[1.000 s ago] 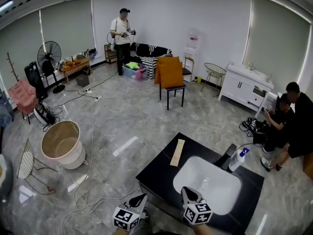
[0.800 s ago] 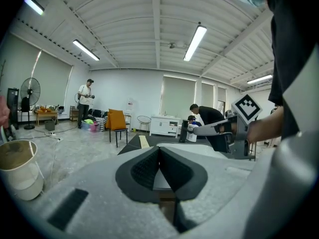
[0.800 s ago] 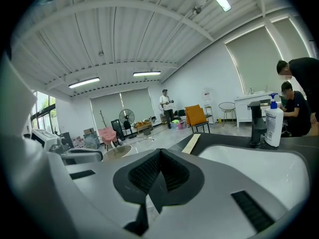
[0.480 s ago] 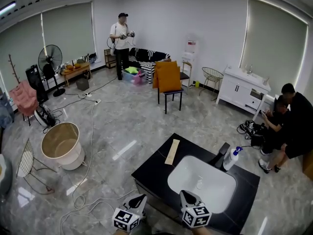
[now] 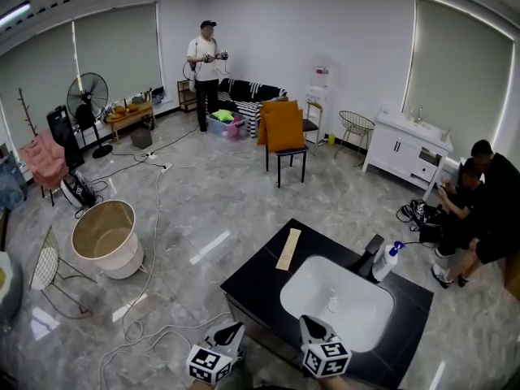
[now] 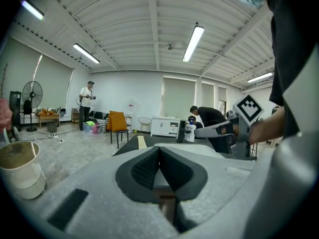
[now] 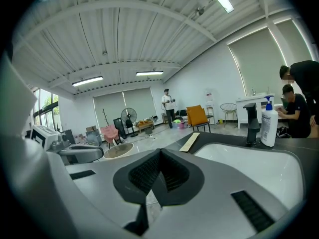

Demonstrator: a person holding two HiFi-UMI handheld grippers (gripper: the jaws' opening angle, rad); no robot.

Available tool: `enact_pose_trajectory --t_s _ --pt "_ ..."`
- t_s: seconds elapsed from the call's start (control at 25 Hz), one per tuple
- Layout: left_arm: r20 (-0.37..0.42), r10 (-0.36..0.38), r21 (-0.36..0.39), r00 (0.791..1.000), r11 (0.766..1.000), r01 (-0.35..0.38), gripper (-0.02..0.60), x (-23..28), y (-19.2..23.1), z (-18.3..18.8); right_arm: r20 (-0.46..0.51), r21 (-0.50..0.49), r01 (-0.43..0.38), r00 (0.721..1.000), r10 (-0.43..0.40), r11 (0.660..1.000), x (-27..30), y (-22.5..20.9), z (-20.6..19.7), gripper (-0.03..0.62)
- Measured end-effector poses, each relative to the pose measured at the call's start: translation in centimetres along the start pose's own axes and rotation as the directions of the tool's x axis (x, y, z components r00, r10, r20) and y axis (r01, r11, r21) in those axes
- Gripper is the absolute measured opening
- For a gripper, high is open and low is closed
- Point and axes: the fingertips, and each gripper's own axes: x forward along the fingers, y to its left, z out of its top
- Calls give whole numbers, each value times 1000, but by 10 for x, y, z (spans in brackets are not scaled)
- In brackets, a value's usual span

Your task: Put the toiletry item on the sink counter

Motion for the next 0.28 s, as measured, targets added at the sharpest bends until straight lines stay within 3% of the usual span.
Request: enact_pose_trajectory --t_s 0.28 --pt "8 -1 -3 1000 1000 1 0 0 6 4 -7 -1 2 1000 -2 1000 6 2 1 -2"
